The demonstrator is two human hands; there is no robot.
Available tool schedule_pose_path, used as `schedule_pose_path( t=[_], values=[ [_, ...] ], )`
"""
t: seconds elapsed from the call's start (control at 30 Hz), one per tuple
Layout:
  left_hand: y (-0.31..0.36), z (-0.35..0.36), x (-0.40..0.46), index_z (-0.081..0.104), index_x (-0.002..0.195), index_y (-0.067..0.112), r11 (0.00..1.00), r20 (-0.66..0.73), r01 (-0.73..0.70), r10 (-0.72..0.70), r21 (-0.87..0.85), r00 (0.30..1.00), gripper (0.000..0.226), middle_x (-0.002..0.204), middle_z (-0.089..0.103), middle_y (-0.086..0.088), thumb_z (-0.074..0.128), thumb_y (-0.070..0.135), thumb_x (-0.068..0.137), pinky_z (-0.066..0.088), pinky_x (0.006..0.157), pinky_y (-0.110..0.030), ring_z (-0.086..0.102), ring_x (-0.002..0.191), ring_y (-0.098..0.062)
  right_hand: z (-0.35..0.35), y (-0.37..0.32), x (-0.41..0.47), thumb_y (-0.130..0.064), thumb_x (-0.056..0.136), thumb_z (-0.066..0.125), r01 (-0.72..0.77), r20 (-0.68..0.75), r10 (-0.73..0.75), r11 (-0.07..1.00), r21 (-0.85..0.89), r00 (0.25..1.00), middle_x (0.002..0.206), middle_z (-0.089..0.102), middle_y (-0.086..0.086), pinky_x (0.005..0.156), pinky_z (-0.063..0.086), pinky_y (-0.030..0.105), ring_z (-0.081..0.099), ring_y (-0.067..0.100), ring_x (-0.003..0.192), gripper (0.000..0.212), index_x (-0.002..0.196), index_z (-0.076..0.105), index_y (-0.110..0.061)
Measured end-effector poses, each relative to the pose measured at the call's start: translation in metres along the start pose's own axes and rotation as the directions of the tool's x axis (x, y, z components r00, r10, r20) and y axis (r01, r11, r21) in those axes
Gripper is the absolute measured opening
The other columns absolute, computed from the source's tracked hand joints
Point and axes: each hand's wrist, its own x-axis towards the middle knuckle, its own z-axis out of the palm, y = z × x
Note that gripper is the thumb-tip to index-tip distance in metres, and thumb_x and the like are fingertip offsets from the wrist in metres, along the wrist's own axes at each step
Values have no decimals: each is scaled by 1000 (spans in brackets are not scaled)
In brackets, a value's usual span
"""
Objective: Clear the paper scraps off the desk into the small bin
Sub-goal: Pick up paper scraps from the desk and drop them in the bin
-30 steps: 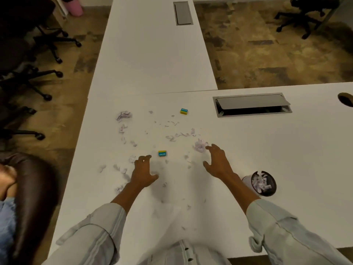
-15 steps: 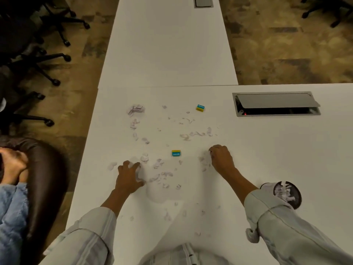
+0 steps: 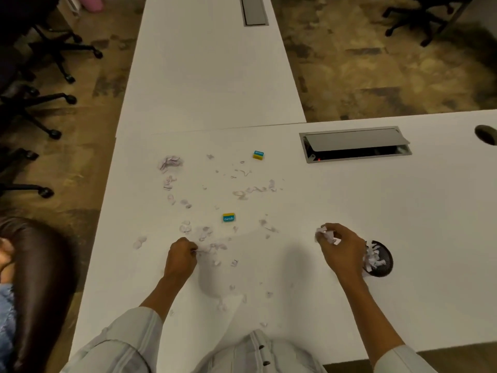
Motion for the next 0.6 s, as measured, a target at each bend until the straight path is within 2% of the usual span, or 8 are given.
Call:
schedule_pose_path(
  t=[0.1,0.2,0.27,0.33,0.4,0.47,0.53,0.6],
  values=[
    [37,2,5,73,83,-4,997,-33,-48,46,-62,998,13,85,70,-22,66,-10,74,51,75,-32,66,81,-35,-44,13,-5,-20,80,72,-56,-195,46,997,-48,980,70,70,-5,59,49,11,66,7,66,3,78,70,-19],
    [81,5,7,72,82,-5,982,-60,-113,105,-150,993,10,86,69,-21,69,-9,74,51,74,-30,67,80,-34,-76,37,-5,-21,78,74,-80,-318,30,986,-144,948,72,69,-1,62,51,23,65,16,66,5,81,71,-18],
    [111,10,5,72,83,-4,963,-74,-184,172,-197,982,11,87,70,-20,70,-8,73,53,76,-30,68,81,-32,-88,52,-3,-22,77,75,-111,-298,50,976,-190,953,72,70,2,62,54,31,65,20,66,6,82,72,-19],
    [144,16,0,72,82,-3,939,-71,-242,231,-246,970,10,86,71,-19,71,-6,73,52,73,-28,69,80,-29,-93,62,-2,-22,78,71,-163,-193,110,944,-287,975,73,71,1,60,55,33,65,21,66,5,82,73,-22],
    [175,24,-7,73,82,-1,922,-49,-286,284,-261,958,8,85,71,-16,71,-4,75,51,71,-26,68,78,-26,-98,69,-1,-21,75,72,-168,-122,130,907,-387,984,78,70,-3,61,55,35,65,21,73,12,86,72,-24],
    [204,35,-17,73,83,2,905,-14,-324,333,-274,943,9,86,71,-14,70,-1,76,49,70,-24,67,78,-24,-106,72,-2,-20,72,78,-156,-126,116,909,-387,985,96,69,-1,68,56,42,62,26,90,26,96,70,-23],
    [232,46,-30,73,84,2,885,23,-345,370,-313,929,9,87,70,-14,70,-1,76,48,68,-22,66,78,-23,-116,73,-5,-17,73,79,-136,-156,85,927,-350,984,110,65,6,75,55,41,58,29,102,37,108,67,-16],
    [260,58,-45,73,84,1,868,62,-361,404,-341,913,9,87,71,-15,70,-1,76,46,66,-20,66,79,-23,-125,74,-9,-12,75,78,-98,-164,55,958,-270,985,105,65,7,71,53,35,61,23,93,34,107,66,-13]
  ],
)
